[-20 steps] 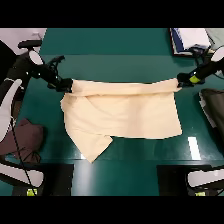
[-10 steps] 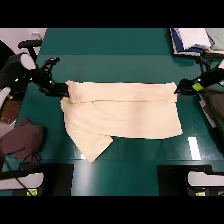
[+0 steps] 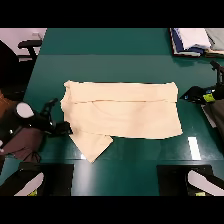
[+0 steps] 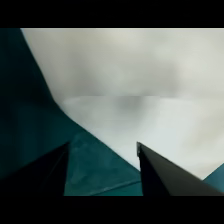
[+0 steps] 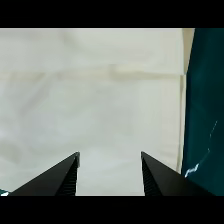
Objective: Fold the shirts.
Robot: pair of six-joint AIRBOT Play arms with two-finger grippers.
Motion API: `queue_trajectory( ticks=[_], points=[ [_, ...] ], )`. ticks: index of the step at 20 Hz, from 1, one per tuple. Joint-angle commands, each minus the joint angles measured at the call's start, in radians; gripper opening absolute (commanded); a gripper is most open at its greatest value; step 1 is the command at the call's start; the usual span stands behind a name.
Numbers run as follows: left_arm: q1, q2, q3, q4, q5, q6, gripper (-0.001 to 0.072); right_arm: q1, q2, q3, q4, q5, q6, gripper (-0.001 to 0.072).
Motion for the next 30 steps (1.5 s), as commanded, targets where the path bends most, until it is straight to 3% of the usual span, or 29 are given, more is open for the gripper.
queue_trajectory(
  ticks=[1, 7, 8, 9, 10, 15, 16, 17, 20, 23, 27, 28, 30],
  points=[
    [0.000, 0.039, -0.140, -0.120, 0.100, -0.007, 0.0501, 0.014, 0.026, -0.022, 0.014, -0.021, -0.008, 0.0448],
    [0.000, 0.039, -0.174, -0.251, 0.161, 0.058, 0.0498, 0.048, 0.026, -0.022, 0.014, -0.016, -0.008, 0.0447],
    [0.000, 0.039, -0.174, -0.256, 0.161, 0.058, 0.0426, 0.032, 0.026, -0.023, 0.013, 0.008, -0.008, 0.0448],
    [0.000, 0.039, -0.174, -0.256, 0.158, 0.069, 0.0160, 0.005, 0.026, -0.025, 0.006, 0.033, -0.008, 0.0448],
    [0.000, 0.039, -0.170, -0.261, 0.154, 0.093, 0.0023, -0.027, 0.026, -0.026, 0.000, 0.060, -0.008, 0.0448],
    [0.000, 0.039, -0.083, -0.228, 0.084, 0.106, 0.0023, -0.238, 0.064, -0.232, -0.129, 0.142, -0.008, 0.0460],
    [0.000, 0.039, -0.067, -0.221, 0.083, 0.106, 0.0023, -0.281, 0.065, -0.299, -0.124, 0.141, -0.008, 0.0553],
    [0.000, 0.039, -0.057, -0.222, 0.084, 0.106, 0.0023, -0.317, 0.061, -0.368, -0.105, 0.133, -0.008, 0.0581],
    [0.000, 0.039, -0.051, -0.221, 0.080, 0.106, 0.0023, -0.320, 0.030, -0.497, 0.018, 0.060, -0.043, 0.0566],
    [0.000, 0.039, -0.051, -0.220, 0.076, 0.107, 0.0023, -0.232, -0.023, -0.525, 0.085, -0.034, -0.045, 0.0484],
    [0.000, 0.051, -0.013, -0.140, -0.003, 0.105, 0.0022, -0.122, -0.026, -0.457, 0.073, -0.104, -0.045, 0.0065],
    [0.000, 0.090, 0.001, -0.096, -0.034, 0.092, 0.0021, -0.111, -0.004, -0.438, 0.045, -0.082, -0.045, 0.0015],
    [0.000, 0.197, 0.012, -0.023, -0.106, 0.032, 0.0021, -0.103, 0.072, -0.410, -0.027, -0.008, -0.045, 0.0015]
  ],
)
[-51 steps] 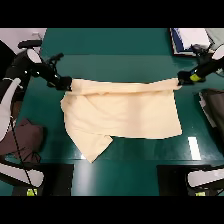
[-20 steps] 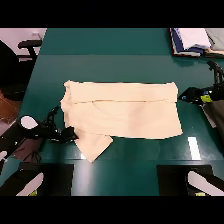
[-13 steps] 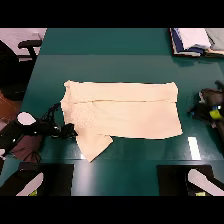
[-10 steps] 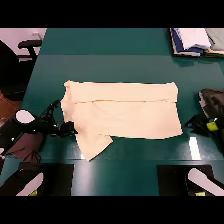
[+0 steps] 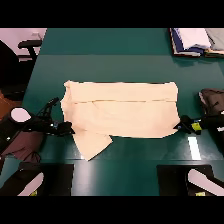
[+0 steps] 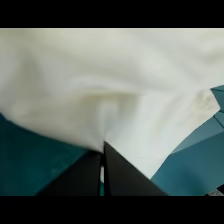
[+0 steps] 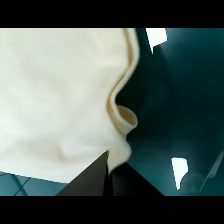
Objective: Fold the shirts.
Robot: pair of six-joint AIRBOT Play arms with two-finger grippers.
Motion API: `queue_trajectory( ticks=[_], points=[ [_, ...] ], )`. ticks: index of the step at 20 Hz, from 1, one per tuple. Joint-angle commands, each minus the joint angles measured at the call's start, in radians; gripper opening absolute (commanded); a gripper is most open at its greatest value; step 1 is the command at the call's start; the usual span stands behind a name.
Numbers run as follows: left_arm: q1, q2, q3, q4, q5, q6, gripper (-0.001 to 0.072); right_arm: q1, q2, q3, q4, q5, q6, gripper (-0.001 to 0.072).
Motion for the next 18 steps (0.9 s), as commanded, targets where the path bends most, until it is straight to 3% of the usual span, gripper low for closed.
queue_trajectory(
  ticks=[1, 5, 8, 12, 18],
  points=[
    [0.000, 0.141, 0.021, 0.122, -0.157, -0.068, 0.0021, 0.032, 0.102, 0.046, -0.105, 0.101, -0.002, 0.0015],
    [0.000, 0.267, 0.038, 0.123, -0.332, -0.093, 0.0021, 0.028, 0.298, 0.095, -0.274, 0.240, 0.032, 0.0014],
    [0.000, 0.259, 0.106, 0.127, -0.273, -0.094, 0.0021, 0.044, 0.311, 0.175, -0.261, 0.234, 0.043, 0.0014],
    [0.000, 0.089, 0.264, 0.137, -0.126, -0.023, 0.0022, 0.171, 0.116, 0.349, -0.261, 0.161, 0.048, 0.0014],
    [0.000, -0.349, 0.551, 0.136, 0.080, 0.112, 0.0024, 0.272, -0.280, 0.691, -0.259, 0.104, 0.089, 0.0014]
  ],
)
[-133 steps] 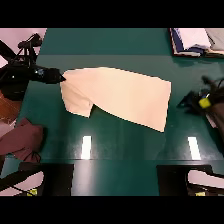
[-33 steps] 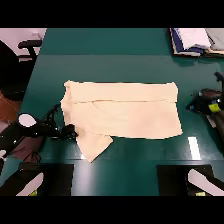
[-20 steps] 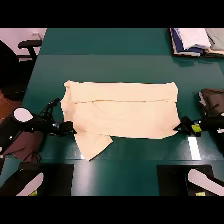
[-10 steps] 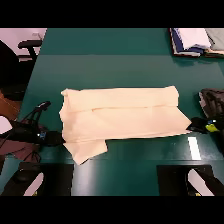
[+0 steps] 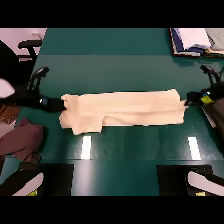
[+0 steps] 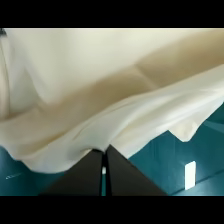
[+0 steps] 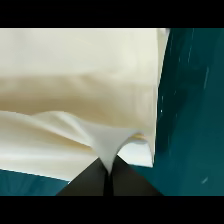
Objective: Fold the shirts.
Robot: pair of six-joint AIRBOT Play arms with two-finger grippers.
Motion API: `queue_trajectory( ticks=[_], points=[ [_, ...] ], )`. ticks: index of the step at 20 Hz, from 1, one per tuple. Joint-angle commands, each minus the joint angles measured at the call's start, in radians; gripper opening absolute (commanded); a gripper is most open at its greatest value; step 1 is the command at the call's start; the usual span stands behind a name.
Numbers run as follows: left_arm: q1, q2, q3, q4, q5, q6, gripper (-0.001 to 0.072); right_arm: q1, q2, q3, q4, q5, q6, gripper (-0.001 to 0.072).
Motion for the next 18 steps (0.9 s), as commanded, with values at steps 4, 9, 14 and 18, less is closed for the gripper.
queue_trajectory(
  ticks=[4, 9, 14, 18],
  points=[
    [0.001, -0.379, 0.232, -0.002, 0.195, 0.076, 0.0025, 0.060, -0.340, 0.334, 0.017, -0.013, 0.016, 0.0017],
    [0.001, -0.415, 0.267, -0.001, 0.172, 0.067, 0.0500, -0.027, -0.426, 0.441, 0.228, 0.042, -0.046, 0.0491],
    [0.000, -0.403, 0.323, -0.036, 0.095, 0.070, 0.0081, -0.207, -0.426, 0.396, 0.307, 0.172, -0.075, 0.0600],
    [-0.023, -0.403, 0.323, -0.137, 0.111, 0.074, 0.0025, -0.291, -0.427, 0.208, 0.368, 0.127, -0.121, 0.0602]
  ],
)
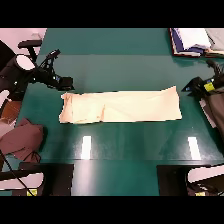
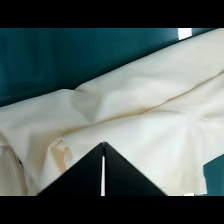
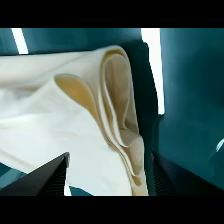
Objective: Fold the shirts.
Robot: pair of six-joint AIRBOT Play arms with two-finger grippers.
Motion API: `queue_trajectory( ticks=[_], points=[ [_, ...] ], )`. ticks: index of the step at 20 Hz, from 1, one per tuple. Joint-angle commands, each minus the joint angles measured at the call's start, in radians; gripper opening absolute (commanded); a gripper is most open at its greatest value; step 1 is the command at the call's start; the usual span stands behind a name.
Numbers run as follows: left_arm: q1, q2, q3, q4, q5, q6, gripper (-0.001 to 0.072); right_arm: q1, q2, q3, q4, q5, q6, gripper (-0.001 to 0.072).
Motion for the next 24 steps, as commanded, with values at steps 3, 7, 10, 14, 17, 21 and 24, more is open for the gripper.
queue_trajectory(
  ticks=[3, 7, 10, 14, 17, 21, 24],
  points=[
    [-0.113, -0.004, 0.006, -0.066, 0.071, -0.011, 0.0024, -0.040, -0.004, -0.224, 0.071, -0.075, -0.078, 0.0602],
    [-0.247, -0.045, 0.006, -0.068, 0.187, -0.076, 0.0024, 0.025, -0.018, -0.302, 0.180, -0.142, -0.120, 0.0601],
    [-0.342, -0.097, 0.007, -0.085, 0.264, -0.084, 0.0025, 0.077, -0.022, -0.302, 0.183, -0.188, -0.122, 0.0369],
    [-0.426, -0.171, 0.019, -0.146, 0.343, -0.083, 0.0024, 0.082, 0.073, -0.302, 0.184, -0.228, -0.121, 0.0015],
    [-0.472, -0.261, 0.100, -0.146, 0.323, -0.082, 0.0023, 0.087, 0.181, -0.251, 0.184, -0.181, -0.121, 0.0014],
    [-0.523, -0.380, 0.233, -0.145, 0.304, -0.083, 0.0024, 0.172, 0.283, -0.074, 0.185, -0.118, -0.056, 0.0014],
    [-0.548, -0.457, 0.308, -0.144, 0.270, -0.090, 0.0024, 0.275, 0.308, 0.061, 0.210, -0.091, 0.008, 0.0014]
  ],
)
